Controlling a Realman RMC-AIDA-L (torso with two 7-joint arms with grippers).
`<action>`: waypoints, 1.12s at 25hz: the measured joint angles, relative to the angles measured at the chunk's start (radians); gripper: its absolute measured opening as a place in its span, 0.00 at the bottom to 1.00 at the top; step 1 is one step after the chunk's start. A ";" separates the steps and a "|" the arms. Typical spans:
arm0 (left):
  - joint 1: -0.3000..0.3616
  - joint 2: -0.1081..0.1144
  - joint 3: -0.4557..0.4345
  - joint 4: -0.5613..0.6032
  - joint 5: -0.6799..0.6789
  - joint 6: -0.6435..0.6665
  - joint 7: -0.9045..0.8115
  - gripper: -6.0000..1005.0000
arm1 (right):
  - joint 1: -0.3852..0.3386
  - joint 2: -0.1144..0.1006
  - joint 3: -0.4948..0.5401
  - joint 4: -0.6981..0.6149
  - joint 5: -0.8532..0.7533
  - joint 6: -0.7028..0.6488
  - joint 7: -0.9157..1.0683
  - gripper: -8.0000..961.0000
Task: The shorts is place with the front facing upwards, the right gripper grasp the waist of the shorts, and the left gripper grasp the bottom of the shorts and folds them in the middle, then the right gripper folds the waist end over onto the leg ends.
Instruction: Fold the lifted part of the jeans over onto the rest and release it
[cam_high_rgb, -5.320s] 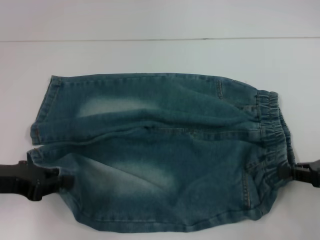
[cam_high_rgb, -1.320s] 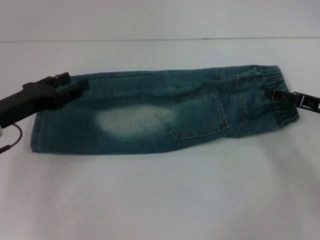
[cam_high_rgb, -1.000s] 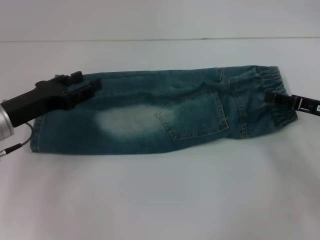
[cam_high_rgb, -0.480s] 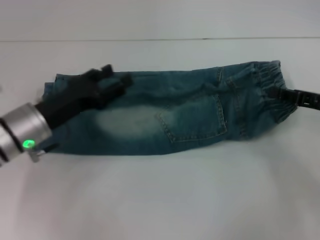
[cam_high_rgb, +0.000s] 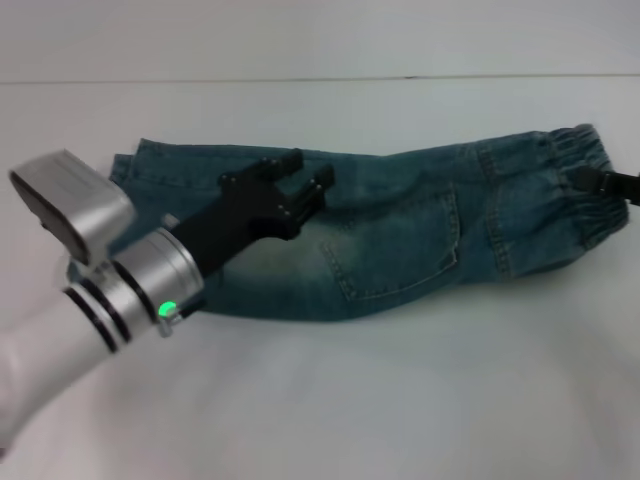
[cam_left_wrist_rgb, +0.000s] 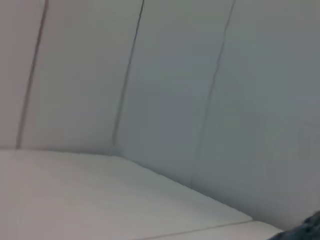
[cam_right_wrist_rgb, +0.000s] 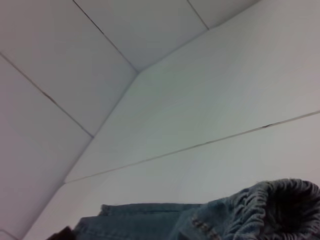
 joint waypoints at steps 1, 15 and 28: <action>-0.007 0.000 -0.028 -0.040 -0.013 -0.009 0.063 0.56 | -0.012 0.001 0.007 -0.025 0.001 -0.028 0.014 0.10; -0.066 0.000 -0.281 -0.368 -0.021 -0.189 0.693 0.14 | 0.026 -0.002 0.172 -0.132 0.114 -0.365 0.076 0.13; -0.057 0.000 -0.281 -0.435 -0.018 -0.207 0.731 0.01 | 0.352 0.004 -0.176 -0.130 0.109 -0.139 0.128 0.16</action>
